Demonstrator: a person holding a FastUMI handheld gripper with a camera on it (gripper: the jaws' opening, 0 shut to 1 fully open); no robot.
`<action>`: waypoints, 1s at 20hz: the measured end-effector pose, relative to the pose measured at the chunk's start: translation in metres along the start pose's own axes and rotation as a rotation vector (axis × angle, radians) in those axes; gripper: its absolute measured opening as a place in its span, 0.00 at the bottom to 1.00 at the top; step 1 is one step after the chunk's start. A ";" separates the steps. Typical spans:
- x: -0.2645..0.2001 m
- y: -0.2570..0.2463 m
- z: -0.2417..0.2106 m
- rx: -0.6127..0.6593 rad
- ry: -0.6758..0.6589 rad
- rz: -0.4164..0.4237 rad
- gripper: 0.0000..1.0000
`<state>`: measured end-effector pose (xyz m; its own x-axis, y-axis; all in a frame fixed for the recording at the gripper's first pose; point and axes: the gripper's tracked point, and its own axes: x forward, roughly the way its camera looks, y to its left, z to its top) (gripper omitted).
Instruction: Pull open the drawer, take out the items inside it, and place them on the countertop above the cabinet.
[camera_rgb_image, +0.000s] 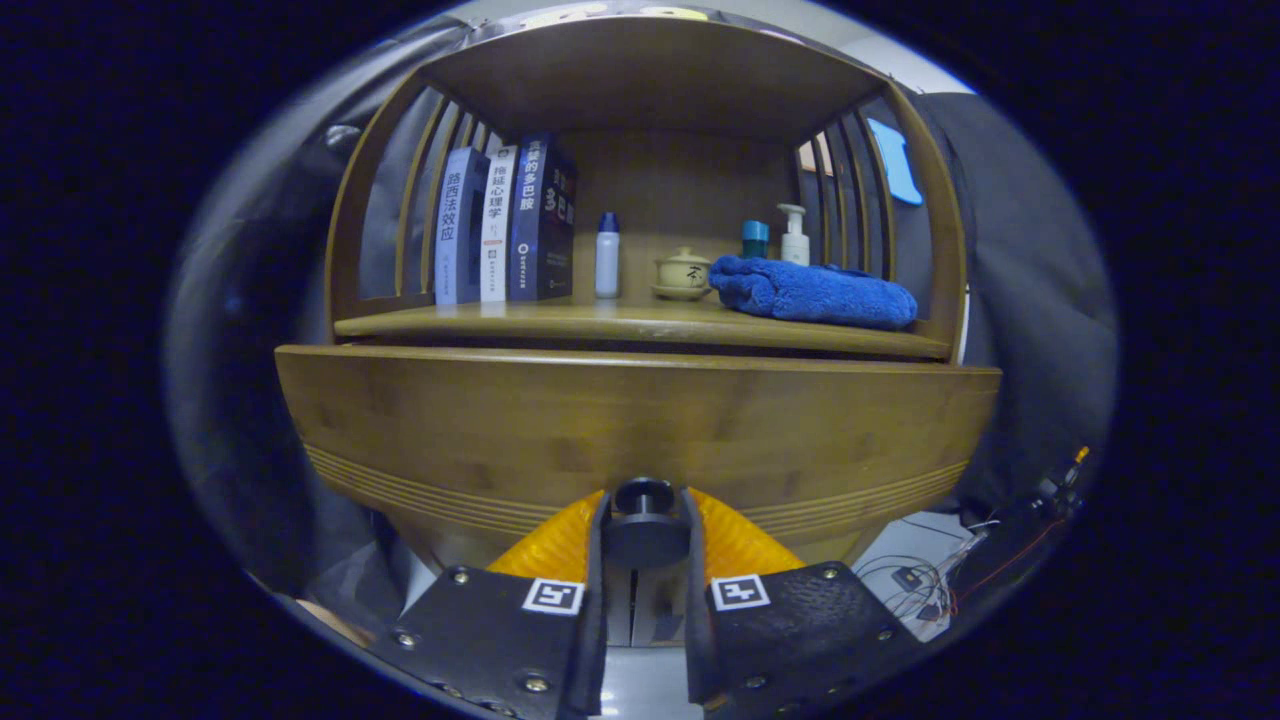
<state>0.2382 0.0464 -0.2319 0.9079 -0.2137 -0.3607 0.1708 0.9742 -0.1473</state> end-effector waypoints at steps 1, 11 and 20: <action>-0.008 0.000 -0.002 0.000 0.003 0.001 0.32; -0.066 -0.005 -0.014 0.032 0.034 0.008 0.32; -0.100 -0.006 -0.019 0.049 0.061 0.013 0.32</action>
<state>0.1394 0.0603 -0.2127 0.8854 -0.2040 -0.4176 0.1793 0.9789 -0.0981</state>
